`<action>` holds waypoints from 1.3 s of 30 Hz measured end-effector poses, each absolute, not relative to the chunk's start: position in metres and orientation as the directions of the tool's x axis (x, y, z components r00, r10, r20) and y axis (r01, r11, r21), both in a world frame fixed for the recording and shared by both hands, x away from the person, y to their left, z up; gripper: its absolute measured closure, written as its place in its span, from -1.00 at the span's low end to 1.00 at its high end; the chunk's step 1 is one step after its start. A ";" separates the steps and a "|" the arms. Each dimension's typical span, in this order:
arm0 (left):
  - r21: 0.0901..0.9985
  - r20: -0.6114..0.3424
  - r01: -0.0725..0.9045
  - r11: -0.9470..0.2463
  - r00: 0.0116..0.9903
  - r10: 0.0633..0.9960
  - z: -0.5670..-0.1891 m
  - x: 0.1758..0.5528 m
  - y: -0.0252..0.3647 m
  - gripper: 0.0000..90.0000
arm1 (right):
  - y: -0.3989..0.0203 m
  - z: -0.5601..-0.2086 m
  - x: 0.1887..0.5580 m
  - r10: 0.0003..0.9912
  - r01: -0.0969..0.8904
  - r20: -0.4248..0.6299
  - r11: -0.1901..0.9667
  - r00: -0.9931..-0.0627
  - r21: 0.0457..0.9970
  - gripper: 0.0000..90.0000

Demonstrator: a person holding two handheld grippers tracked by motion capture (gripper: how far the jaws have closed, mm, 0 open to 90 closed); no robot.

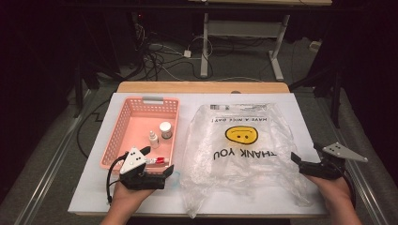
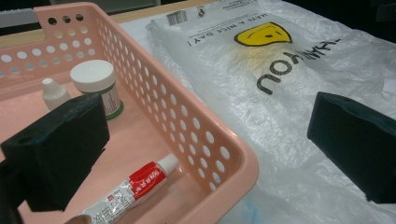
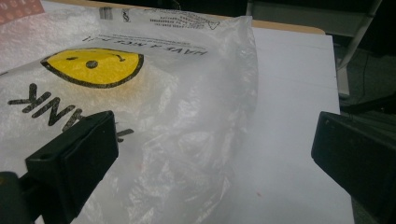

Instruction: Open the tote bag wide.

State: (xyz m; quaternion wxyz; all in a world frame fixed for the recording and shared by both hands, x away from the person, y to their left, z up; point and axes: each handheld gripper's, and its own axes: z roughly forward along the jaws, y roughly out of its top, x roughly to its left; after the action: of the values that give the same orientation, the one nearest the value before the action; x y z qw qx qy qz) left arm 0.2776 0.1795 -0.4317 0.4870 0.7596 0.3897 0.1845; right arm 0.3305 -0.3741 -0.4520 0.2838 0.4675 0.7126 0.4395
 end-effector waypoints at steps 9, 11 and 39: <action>0.882 -0.098 0.412 -0.230 0.637 0.765 -0.430 0.278 0.176 -1.00 | -0.369 -0.446 0.400 0.932 0.486 0.020 0.170 -0.361 0.857 -0.89; 0.879 -0.104 0.418 -0.228 0.637 0.764 -0.430 0.278 0.176 -1.00 | -0.367 -0.450 0.417 0.934 0.505 0.026 0.169 -0.356 0.847 -0.85; 0.877 -0.107 0.422 -0.231 0.640 0.761 -0.432 0.279 0.173 -1.00 | -0.346 -0.474 0.503 0.921 0.649 0.075 0.210 -0.383 0.731 -0.09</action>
State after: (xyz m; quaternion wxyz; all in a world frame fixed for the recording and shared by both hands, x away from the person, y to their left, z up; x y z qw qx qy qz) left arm 0.2792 0.1726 -0.4324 0.4849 0.7647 0.3866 0.1749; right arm 0.5032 -0.3464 -0.4737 0.1932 0.5208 0.7535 0.3518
